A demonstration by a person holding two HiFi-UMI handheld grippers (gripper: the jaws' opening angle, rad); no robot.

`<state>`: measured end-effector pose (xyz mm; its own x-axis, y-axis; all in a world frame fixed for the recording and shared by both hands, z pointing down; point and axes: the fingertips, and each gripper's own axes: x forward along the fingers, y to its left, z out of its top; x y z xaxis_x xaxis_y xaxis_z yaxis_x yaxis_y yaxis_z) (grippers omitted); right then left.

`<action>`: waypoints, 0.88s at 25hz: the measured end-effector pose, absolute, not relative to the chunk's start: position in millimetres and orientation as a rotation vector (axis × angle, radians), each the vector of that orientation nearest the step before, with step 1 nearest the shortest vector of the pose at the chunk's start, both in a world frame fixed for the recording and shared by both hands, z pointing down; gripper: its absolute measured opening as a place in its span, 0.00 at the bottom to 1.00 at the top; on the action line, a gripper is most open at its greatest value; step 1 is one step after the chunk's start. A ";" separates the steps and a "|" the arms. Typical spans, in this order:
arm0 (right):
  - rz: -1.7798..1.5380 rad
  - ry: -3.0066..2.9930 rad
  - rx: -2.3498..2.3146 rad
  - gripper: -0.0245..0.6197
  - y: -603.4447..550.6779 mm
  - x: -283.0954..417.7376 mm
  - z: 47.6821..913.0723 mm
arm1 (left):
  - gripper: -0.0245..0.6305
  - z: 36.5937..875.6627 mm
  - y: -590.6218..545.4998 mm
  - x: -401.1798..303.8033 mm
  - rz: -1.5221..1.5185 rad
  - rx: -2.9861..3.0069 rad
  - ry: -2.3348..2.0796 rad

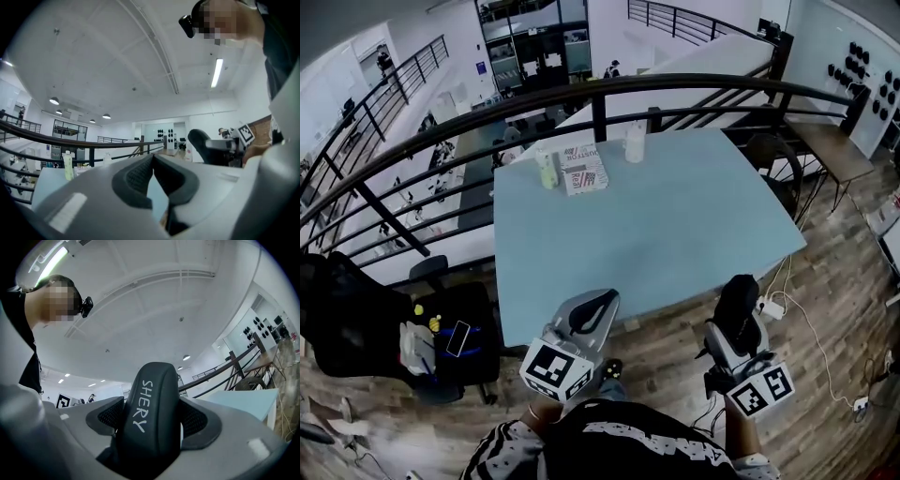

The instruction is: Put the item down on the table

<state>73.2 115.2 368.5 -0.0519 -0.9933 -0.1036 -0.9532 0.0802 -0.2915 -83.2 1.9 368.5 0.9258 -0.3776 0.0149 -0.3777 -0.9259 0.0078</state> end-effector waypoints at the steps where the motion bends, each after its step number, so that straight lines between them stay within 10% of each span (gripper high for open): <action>1: -0.211 2.088 -1.954 0.60 108.6 73.5 368.8 | 0.04 369.0 -7.0 -83.8 0.011 3.061 -0.609; 22: -0.264 2.089 -1.989 0.60 -31.3 98.1 365.8 | 0.04 371.4 -147.8 -69.6 -0.008 3.023 -0.619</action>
